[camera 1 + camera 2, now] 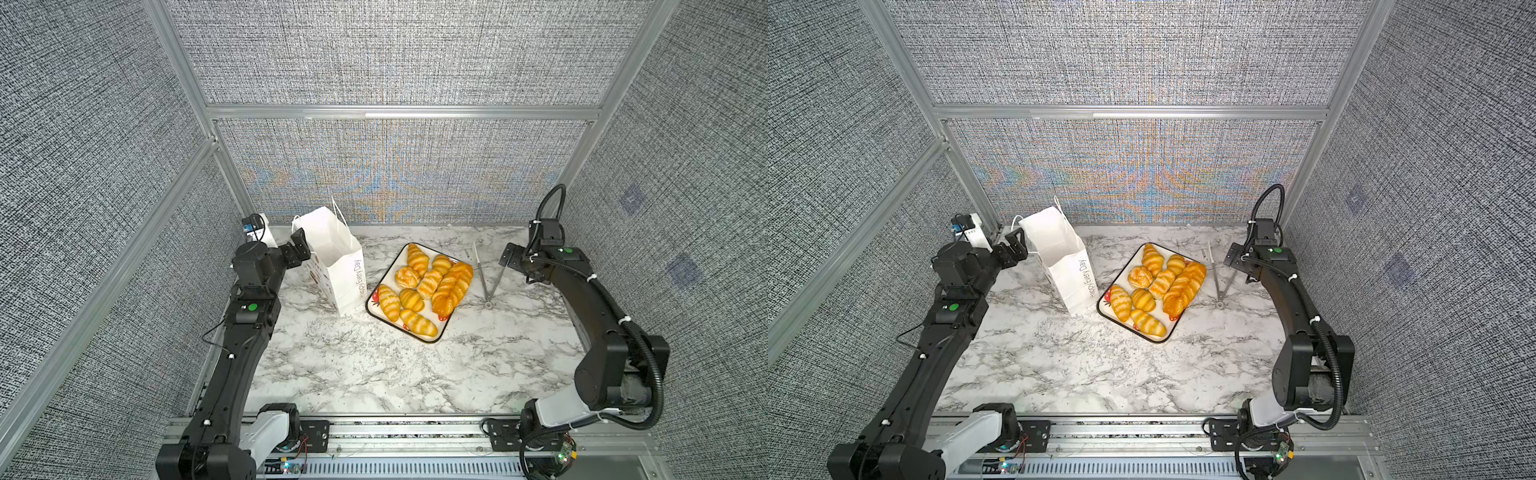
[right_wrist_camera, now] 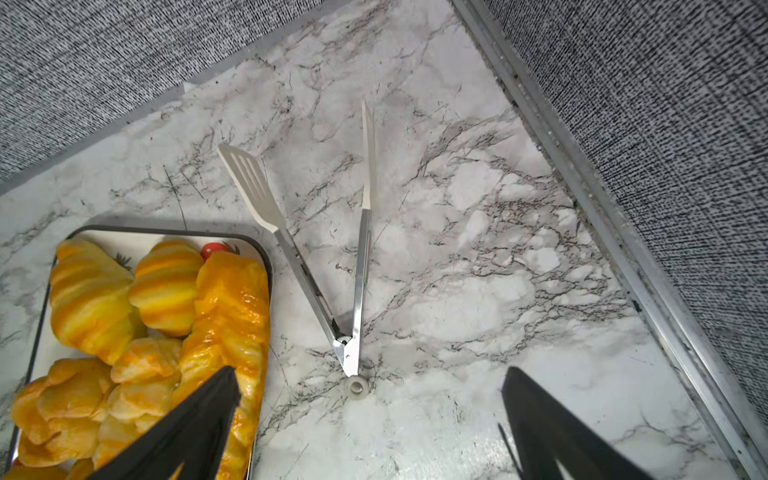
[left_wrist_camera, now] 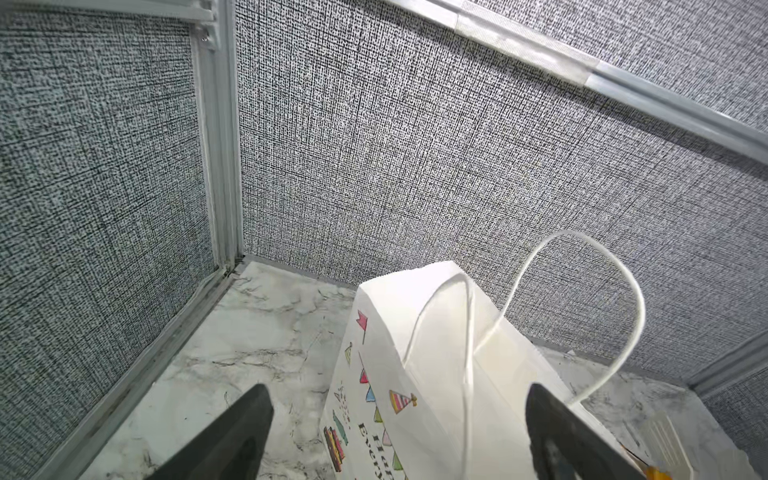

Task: Place the fake bread into the paper bag
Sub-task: 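Reach the left gripper to the bag handle while the right gripper moves toward the tongs, then grasp the bag handle with the left gripper while the right gripper lowers onto the tongs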

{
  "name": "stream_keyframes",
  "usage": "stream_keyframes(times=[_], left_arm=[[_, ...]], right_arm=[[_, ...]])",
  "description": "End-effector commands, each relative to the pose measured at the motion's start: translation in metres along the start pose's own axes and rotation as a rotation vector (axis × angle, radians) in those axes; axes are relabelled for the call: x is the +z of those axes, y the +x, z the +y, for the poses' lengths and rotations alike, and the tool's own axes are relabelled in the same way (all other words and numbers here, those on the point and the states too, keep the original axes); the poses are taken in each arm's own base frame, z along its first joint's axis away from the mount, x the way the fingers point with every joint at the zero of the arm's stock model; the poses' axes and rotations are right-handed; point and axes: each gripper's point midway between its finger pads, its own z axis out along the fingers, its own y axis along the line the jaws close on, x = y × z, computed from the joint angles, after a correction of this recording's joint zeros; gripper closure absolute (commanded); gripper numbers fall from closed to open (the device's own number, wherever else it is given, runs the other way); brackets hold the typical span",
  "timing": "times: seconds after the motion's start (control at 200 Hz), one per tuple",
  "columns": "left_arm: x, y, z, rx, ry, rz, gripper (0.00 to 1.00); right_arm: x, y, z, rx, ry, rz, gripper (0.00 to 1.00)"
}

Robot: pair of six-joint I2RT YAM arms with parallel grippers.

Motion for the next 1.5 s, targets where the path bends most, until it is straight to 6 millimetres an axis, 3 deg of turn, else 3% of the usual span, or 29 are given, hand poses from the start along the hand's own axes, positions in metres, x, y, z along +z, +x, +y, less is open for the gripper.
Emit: stream_keyframes(times=[0.0, 0.195, 0.41, 0.6, 0.88, 1.496], left_arm=[[0.011, -0.003, -0.005, 0.036, 0.036, 0.028, 0.11], [0.026, 0.004, -0.001, 0.029, 0.026, 0.108, 0.42], [0.019, 0.005, -0.009, 0.023, 0.079, 0.096, 0.52], [0.017, 0.011, -0.006, 0.023, 0.077, 0.097, 0.75], [0.016, 0.013, -0.009, 0.013, 0.099, 0.103, 0.83], [0.018, 0.014, 0.001, -0.017, 0.087, 0.111, 0.88]], right_arm=[[0.006, 0.013, 0.000, -0.019, -0.006, 0.048, 0.01], [0.024, 0.027, -0.002, -0.033, 0.014, 0.107, 0.01], [0.042, 0.033, 0.001, -0.040, 0.014, 0.139, 0.01], [0.064, 0.032, 0.002, -0.035, 0.022, 0.173, 0.01], [0.091, 0.027, 0.020, -0.044, -0.026, 0.216, 0.01], [0.131, 0.057, 0.031, -0.157, 0.019, 0.335, 0.01]])
